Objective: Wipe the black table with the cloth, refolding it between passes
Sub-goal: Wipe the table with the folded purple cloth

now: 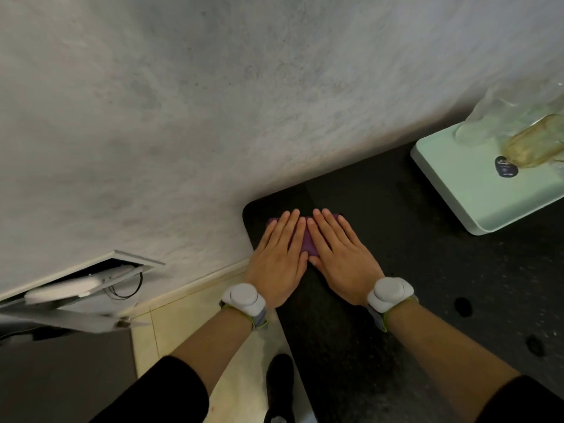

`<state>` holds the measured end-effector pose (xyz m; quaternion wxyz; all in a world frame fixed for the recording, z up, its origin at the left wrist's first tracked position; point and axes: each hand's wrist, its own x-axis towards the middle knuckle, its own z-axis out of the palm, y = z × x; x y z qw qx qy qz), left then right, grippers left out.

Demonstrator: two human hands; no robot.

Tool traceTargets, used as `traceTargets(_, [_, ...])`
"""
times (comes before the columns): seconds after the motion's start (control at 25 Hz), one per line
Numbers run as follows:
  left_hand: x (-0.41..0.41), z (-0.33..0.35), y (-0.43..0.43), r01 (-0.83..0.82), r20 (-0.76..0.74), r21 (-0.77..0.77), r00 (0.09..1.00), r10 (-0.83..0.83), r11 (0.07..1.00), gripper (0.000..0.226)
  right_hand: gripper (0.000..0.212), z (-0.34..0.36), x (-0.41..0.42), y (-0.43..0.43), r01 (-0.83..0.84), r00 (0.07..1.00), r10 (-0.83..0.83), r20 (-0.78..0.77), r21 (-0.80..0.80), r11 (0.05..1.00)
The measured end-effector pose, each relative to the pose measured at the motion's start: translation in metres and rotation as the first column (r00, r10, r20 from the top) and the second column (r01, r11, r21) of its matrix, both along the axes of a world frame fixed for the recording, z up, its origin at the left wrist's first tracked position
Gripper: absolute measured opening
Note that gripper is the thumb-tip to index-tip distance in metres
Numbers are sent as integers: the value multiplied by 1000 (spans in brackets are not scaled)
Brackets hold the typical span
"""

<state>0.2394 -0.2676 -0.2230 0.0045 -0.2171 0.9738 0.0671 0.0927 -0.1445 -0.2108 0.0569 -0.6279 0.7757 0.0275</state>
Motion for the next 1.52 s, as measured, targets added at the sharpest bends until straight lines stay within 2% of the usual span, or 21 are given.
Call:
traceTargets(0.4, [-102,-4,-75,92,-54,-21,994,-93,996,63,68,-12,-89,-66,110,993,-112,-31,-53,992])
traceTargets(0.56, [-90,-1,-61,101,-62,-27,993,-102,995,63,68,-11,-74,-51,149,989,-148,11,-74,986])
traceTargets(0.76, [-61,1,-24,152,-28,-29,988,-153,988,63,68,-2,-40,-7,177,983,-175,61,-21,984])
traceTargets(1.28, [26,13,87,196,71,26,978,-198,980,65,68,3,53,111,219,974,-219,53,17,976])
traceTargets(1.52, [4,9,77,182,93,5,979,-181,983,65,67,1,31,101,222,974,-223,41,17,975])
